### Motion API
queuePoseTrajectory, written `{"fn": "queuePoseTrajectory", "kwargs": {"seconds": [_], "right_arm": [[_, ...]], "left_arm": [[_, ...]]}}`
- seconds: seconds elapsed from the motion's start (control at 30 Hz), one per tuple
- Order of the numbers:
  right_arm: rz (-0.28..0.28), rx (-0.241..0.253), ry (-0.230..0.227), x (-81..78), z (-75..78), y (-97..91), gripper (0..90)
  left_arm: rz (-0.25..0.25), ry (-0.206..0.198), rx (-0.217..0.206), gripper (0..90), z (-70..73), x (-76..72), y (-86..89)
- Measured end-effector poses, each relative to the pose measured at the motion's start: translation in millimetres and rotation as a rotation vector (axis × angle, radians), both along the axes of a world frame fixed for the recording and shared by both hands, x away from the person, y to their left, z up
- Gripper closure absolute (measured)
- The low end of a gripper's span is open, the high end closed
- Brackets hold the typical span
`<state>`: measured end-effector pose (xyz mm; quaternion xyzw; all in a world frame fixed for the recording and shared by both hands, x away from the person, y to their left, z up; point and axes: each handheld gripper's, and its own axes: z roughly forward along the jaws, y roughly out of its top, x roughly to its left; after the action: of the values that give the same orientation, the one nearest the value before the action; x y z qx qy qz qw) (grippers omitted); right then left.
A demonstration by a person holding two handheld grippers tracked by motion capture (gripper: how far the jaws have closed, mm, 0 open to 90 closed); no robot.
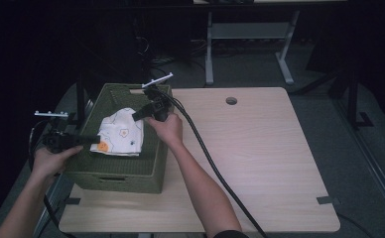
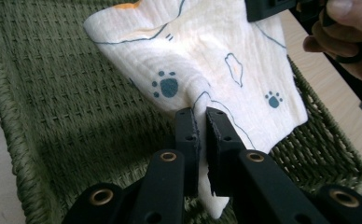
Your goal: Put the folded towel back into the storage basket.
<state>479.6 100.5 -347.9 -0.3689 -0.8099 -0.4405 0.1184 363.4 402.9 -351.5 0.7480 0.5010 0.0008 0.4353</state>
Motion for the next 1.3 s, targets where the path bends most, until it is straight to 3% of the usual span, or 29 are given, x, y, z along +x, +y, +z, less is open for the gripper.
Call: {"fn": "queuePoseTrajectory", "kwargs": {"seconds": [0.4,0.47,0.5,0.63,0.77,0.97,1.3], "right_arm": [[-0.018,0.006,0.004,0.8,-2.8,-7.3,79.0],[-0.018,0.005,-0.001,1.0,-2.9,-7.1,77.4],[-0.027,-0.003,-0.003,1.2,-3.7,-6.1,64.4],[-0.061,-0.018,-0.008,2.6,-2.6,-9.0,58.0],[-0.064,-0.016,-0.021,-0.4,0.3,-13.8,58.3],[-0.054,-0.014,-0.017,-2.1,3.4,-18.9,58.4],[-0.040,0.022,-0.027,-5.2,11.9,-34.2,57.0]], "left_arm": [[-0.005,0.005,0.033,84.2,-1.4,4.8,-5.5],[-0.005,0.004,0.056,80.3,-1.6,5.6,-6.5],[0.034,-0.001,0.114,70.7,-2.3,6.4,-8.6],[0.044,0.006,0.110,67.0,-6.4,7.0,-6.9],[0.049,0.007,0.102,66.6,-7.3,5.6,-6.0],[0.053,-0.011,0.067,65.8,-3.3,1.8,-4.3],[0.081,-0.031,0.064,65.2,6.2,-9.6,2.8]]}}
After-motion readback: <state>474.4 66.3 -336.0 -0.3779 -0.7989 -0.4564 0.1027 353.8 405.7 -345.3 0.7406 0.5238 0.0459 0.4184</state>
